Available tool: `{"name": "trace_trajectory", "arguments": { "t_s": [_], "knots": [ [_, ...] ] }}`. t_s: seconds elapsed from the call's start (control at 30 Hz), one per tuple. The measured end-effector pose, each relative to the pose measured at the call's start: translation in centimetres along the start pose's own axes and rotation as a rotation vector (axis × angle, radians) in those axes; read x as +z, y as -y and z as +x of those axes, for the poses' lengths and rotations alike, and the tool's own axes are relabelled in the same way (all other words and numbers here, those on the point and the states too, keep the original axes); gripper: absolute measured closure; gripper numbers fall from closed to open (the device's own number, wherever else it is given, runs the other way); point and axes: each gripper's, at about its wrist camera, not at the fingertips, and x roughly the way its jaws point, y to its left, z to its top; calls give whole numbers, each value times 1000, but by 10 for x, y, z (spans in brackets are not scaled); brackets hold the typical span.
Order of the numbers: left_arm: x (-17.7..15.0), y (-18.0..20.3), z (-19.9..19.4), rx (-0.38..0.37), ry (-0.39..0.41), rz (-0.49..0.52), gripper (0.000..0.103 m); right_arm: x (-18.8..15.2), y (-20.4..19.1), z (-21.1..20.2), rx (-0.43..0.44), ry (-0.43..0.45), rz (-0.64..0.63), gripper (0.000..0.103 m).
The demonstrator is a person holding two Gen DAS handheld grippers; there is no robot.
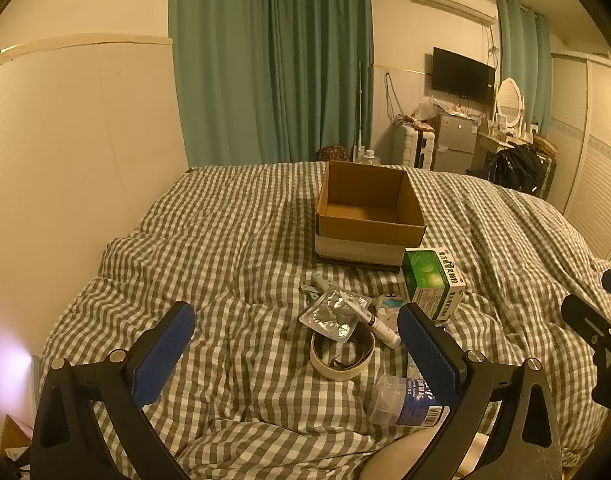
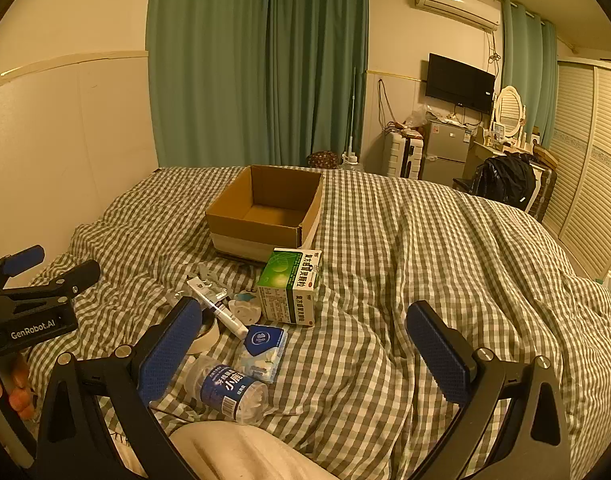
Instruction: Organize objects
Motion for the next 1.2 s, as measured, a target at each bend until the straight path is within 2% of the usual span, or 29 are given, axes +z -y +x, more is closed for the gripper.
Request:
{"name": "trace_trajectory", "arguments": {
  "t_s": [0.7, 1.2],
  "knots": [
    [2, -5, -5, -11, 12, -2, 0, 6, -13, -10, -1, 2, -22, 0],
    [-9, -24, 4, -6, -24, -16, 0, 1, -42, 4, 28, -48, -82, 0]
  ]
}}
